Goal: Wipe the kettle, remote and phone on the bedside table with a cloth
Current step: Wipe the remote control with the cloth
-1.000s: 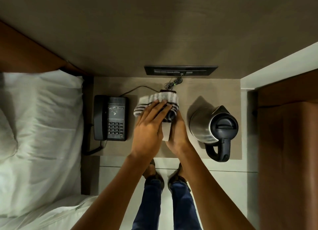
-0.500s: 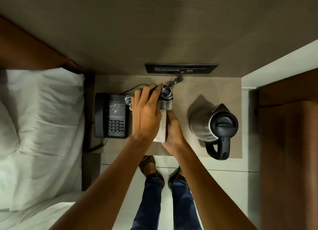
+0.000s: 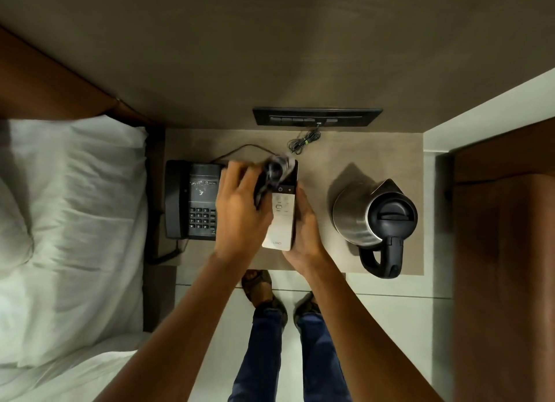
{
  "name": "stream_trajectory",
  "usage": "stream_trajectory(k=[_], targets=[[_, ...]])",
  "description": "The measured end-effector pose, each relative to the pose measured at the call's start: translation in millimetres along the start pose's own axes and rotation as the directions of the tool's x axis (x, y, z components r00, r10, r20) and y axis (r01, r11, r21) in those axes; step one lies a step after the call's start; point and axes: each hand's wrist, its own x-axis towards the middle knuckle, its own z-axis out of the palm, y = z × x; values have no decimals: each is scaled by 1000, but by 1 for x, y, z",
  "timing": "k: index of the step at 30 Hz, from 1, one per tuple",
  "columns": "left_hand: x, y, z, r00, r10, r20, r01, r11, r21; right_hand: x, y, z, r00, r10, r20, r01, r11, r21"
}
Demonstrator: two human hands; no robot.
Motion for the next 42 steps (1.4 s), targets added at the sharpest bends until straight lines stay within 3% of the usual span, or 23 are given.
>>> stream_trajectory(k=[4,9,14,16,20,22,28,36,39,42], targets=[[19,7,12,995,37,97,-42,998,53,-1,-6,7,1000,-7,4,7,1000,25],[-39,-9,7,981,67,179,-73,997,29,2,-10,2,1000,5,-28,-6,998,-65],[-97,-26,-3,916,20,400,-36,999,33,6,-12,-11,992,49,-120,-68,985,-160],[-99,-24,-8,933,16,358,-25,999,20,7,-11,-9,991,45,-125,-64,986,-156],[-50,-2,-8,996,-87,13,87,996,-35,5,-4,-3,999,12,-44,-14,999,-36],[-13,9,-1,996,-83,-36,83,996,-13,5,1,-1,1000,-6,10,7,999,-39],[-4,13,14,978,-27,207,8,996,92,2,3,1,999,42,20,-43,999,29],[-89,-20,8,936,-13,352,-29,993,114,8,5,-17,986,160,-40,-163,982,-96],[-110,-30,4,911,-2,413,-62,988,142,12,6,-15,987,141,-82,-155,967,-203],[-124,-38,3,911,15,411,-69,991,116,16,9,-10,992,103,-70,-114,977,-182]])
